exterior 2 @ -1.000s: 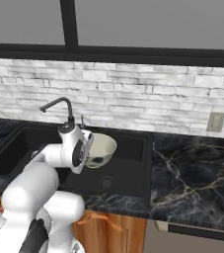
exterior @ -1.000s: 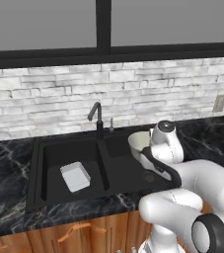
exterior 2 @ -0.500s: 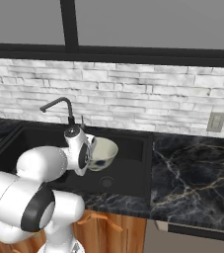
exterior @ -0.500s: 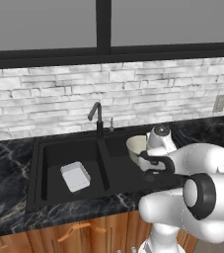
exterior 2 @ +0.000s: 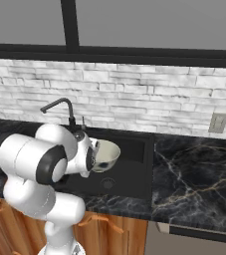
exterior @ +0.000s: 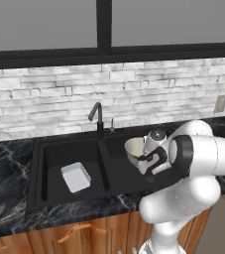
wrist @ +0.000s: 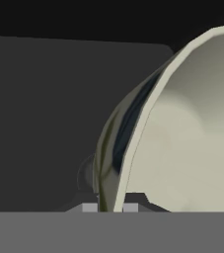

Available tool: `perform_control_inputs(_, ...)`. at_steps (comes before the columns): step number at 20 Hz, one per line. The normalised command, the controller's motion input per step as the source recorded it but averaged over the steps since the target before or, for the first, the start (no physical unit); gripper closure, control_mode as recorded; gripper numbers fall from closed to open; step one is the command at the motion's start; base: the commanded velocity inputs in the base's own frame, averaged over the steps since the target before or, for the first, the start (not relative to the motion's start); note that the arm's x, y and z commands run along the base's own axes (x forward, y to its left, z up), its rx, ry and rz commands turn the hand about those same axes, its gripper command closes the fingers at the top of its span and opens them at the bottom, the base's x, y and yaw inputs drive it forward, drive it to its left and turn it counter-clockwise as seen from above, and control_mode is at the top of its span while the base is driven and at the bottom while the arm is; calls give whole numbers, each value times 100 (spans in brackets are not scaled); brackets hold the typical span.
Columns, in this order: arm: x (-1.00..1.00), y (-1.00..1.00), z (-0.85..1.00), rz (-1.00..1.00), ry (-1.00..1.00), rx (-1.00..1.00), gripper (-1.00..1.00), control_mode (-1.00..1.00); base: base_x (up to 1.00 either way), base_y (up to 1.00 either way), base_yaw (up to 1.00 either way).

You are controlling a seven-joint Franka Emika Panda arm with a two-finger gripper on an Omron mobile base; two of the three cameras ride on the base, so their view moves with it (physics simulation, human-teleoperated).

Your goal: Place the tupperware in the left basin and the bowl in the right basin of the sink.

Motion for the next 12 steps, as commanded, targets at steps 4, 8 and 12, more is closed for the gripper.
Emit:
perform_control_inputs(4, 28, 0, -19, 0, 0, 0, 100, -100, 0, 0, 0)
perform_control_inputs(8, 15, 0, -22, 0, 1, 0, 100, -100, 0, 0, 0)
perform_control_inputs(12, 11, 0, -21, 0, 2, 0, 100, -100, 0, 0, 0)
